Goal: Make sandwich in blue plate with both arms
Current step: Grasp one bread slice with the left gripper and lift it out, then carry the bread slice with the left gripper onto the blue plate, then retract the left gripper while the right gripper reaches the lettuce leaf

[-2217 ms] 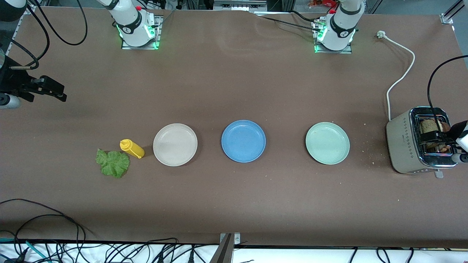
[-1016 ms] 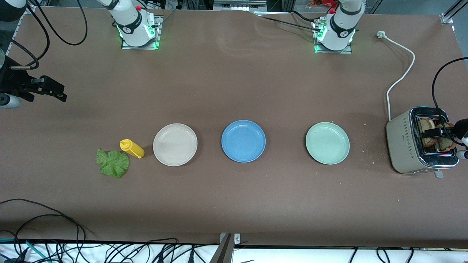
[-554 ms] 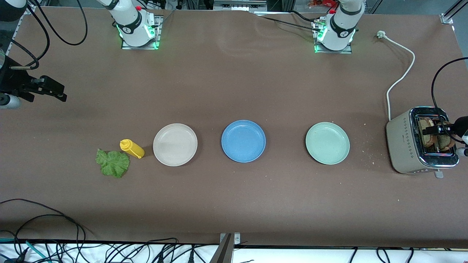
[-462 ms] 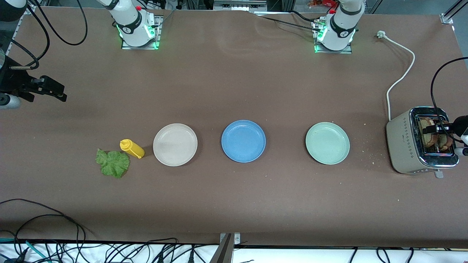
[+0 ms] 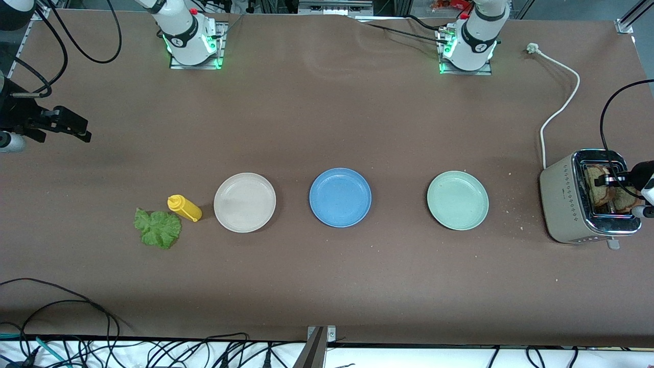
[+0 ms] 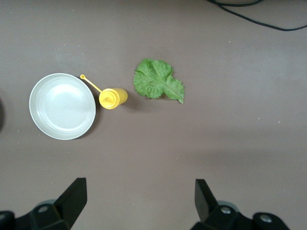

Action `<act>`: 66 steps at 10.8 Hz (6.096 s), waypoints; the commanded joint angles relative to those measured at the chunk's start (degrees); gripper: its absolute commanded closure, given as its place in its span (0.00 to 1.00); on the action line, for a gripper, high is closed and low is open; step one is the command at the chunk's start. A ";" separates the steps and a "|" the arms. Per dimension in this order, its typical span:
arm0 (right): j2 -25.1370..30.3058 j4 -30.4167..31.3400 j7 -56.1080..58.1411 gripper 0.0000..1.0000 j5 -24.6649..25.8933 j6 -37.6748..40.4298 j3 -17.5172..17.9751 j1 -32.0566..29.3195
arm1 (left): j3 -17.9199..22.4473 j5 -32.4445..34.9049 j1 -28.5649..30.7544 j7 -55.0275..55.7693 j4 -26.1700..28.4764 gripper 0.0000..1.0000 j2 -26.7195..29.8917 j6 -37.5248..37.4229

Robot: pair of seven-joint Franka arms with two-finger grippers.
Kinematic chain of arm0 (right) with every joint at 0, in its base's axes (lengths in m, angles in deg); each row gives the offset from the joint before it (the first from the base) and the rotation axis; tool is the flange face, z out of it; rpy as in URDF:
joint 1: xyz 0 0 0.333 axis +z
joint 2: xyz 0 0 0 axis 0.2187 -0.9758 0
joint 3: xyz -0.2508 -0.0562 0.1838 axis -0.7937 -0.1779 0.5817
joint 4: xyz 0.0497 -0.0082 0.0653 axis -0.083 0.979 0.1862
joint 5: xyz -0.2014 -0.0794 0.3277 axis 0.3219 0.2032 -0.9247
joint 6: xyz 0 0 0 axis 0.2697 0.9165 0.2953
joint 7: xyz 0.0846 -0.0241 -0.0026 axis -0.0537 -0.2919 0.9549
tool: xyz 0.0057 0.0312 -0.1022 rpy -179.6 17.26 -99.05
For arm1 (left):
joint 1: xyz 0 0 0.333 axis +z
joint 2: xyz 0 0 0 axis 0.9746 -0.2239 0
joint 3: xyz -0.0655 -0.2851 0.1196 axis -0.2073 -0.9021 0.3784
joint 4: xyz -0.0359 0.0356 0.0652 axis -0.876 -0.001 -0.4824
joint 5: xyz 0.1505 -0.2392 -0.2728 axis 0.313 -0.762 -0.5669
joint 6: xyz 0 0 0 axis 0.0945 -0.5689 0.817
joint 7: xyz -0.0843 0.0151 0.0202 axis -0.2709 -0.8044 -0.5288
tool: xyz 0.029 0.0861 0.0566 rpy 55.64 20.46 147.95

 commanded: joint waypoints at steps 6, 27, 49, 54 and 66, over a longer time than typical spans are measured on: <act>-0.48 -1.30 0.00 0.00 0.39 0.61 0.16 -0.35 | -1.61 2.66 -2.40 -1.06 -8.06 1.00 3.42 -10.10; -1.10 -1.21 0.00 0.00 0.66 0.61 0.07 -0.62 | -10.31 -50.13 -34.48 0.01 -15.38 1.00 -23.80 7.59; -3.91 -1.30 -0.10 0.00 -0.37 0.26 0.16 -0.79 | -8.47 -4.66 -29.57 -0.45 -10.37 0.00 -2.49 -0.45; -10.48 -2.26 0.08 0.00 -1.10 -3.85 0.16 -0.79 | -8.55 -0.75 -25.45 3.92 -10.46 0.00 10.25 -13.27; -28.68 10.30 6.49 0.00 -3.82 -43.75 1.56 -3.07 | -1.11 -7.18 -26.55 7.81 -10.19 0.00 12.65 -16.28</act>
